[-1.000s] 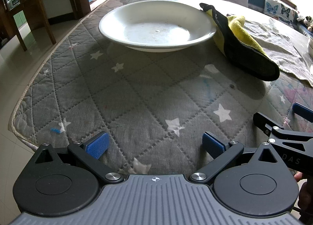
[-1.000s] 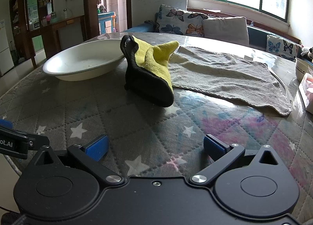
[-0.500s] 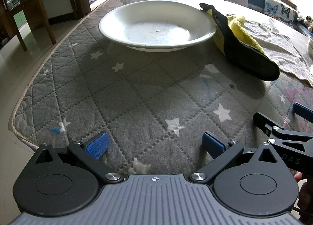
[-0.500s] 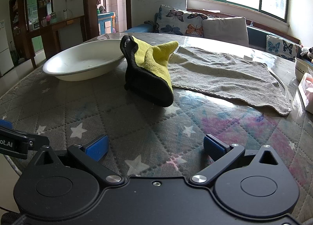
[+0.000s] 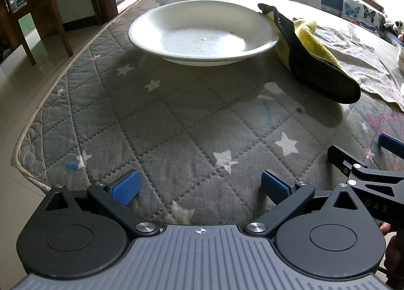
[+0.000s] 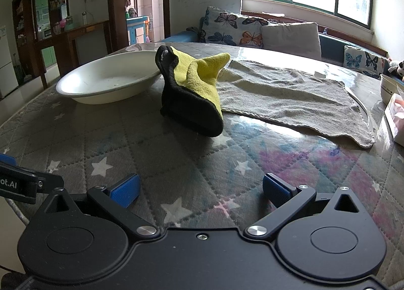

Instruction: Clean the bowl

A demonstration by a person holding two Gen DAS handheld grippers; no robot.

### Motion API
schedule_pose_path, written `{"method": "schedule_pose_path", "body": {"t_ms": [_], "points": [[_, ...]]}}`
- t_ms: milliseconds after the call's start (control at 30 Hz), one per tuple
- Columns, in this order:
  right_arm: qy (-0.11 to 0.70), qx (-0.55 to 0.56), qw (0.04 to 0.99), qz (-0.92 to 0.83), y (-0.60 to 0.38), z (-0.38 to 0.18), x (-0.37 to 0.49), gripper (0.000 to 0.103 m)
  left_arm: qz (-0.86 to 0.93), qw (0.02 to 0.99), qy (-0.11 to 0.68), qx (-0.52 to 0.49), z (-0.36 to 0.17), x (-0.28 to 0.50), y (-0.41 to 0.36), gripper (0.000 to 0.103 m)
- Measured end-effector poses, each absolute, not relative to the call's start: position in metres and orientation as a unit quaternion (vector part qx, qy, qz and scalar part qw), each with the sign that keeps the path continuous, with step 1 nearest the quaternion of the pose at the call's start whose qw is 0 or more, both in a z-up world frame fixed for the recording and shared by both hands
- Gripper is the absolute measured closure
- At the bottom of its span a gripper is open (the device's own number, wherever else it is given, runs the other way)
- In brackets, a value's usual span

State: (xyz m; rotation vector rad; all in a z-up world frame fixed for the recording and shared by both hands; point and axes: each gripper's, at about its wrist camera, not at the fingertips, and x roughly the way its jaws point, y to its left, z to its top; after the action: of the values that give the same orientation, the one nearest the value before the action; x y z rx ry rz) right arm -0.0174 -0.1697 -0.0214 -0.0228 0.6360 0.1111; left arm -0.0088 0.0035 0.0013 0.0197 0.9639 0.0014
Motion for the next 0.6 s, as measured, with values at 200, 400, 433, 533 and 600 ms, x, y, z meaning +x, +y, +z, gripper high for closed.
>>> {"method": "schedule_pose_path", "body": {"t_ms": [200,400,433,533,600], "points": [[0.313,-0.011,0.948,0.054,-0.1698,-0.0206,-0.0181,0.000,0.001,0.886,0.464,0.010,0.0013,-0.0092,0.0035,0.001],[0.314,-0.012,0.948,0.055,-0.1694,-0.0207,-0.0191,0.000,0.001,0.886,0.464,0.010,0.0011,-0.0096,0.0033,0.001],[0.314,-0.012,0.948,0.055,-0.1689,-0.0206,-0.0192,0.000,0.001,0.886,0.464,0.010,0.0011,-0.0098,0.0032,0.001],[0.313,-0.012,0.948,0.055,-0.1677,-0.0203,-0.0197,0.000,0.001,0.885,0.465,0.010,0.0011,-0.0102,0.0030,0.001],[0.313,-0.012,0.948,0.055,-0.1669,-0.0201,-0.0200,0.000,0.001,0.885,0.465,0.010,0.0010,-0.0104,0.0029,0.001]]}}
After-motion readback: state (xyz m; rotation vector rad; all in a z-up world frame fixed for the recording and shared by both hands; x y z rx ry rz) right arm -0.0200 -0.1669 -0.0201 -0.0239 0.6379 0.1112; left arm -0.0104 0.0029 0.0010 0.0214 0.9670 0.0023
